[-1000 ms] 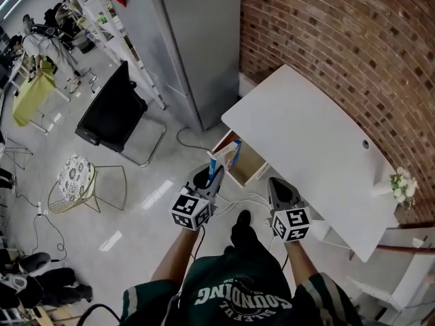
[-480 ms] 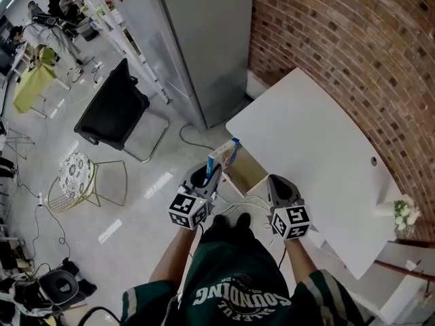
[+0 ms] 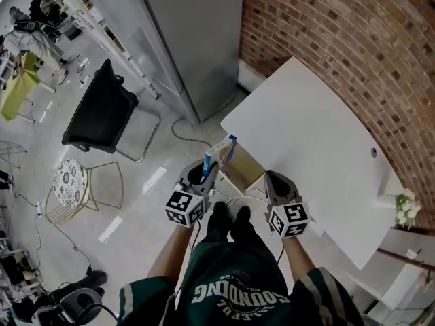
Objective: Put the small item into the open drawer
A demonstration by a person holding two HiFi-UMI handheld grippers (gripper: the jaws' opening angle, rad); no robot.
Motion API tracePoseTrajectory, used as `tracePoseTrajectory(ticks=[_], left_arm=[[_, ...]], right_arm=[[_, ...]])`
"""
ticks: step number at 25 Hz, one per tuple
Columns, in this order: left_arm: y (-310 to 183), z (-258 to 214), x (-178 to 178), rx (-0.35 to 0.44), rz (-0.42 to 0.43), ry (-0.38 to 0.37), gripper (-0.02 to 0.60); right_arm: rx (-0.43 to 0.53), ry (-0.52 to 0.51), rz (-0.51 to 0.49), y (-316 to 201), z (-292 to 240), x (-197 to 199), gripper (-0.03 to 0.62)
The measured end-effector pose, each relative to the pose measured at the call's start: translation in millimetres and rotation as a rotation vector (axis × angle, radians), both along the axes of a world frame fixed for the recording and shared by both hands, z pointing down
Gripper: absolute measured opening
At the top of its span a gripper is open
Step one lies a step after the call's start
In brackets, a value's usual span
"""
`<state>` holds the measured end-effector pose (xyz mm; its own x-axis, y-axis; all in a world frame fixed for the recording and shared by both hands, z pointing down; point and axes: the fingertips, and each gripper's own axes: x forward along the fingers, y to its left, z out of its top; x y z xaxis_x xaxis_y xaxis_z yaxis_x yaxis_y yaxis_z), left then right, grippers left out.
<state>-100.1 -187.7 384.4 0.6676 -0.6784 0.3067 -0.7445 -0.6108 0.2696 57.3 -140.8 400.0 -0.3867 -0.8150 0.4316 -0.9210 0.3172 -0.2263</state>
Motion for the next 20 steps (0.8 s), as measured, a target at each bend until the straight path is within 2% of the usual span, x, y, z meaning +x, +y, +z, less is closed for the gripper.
tracePoseTrajectory(ticks=[11, 20], left_arm=[[-8.1, 25.9, 0.5, -0.038, 0.076, -0.03, 0.087], [-5.1, 69.6, 7.5, -0.102, 0.15, -0.047, 0.087]], right_arm=[[-0.01, 0.029, -0.005, -7.2, 9.3, -2.5, 0.025], [-0.046, 0.046, -0.008, -8.3, 37.2, -2.1, 0.025]])
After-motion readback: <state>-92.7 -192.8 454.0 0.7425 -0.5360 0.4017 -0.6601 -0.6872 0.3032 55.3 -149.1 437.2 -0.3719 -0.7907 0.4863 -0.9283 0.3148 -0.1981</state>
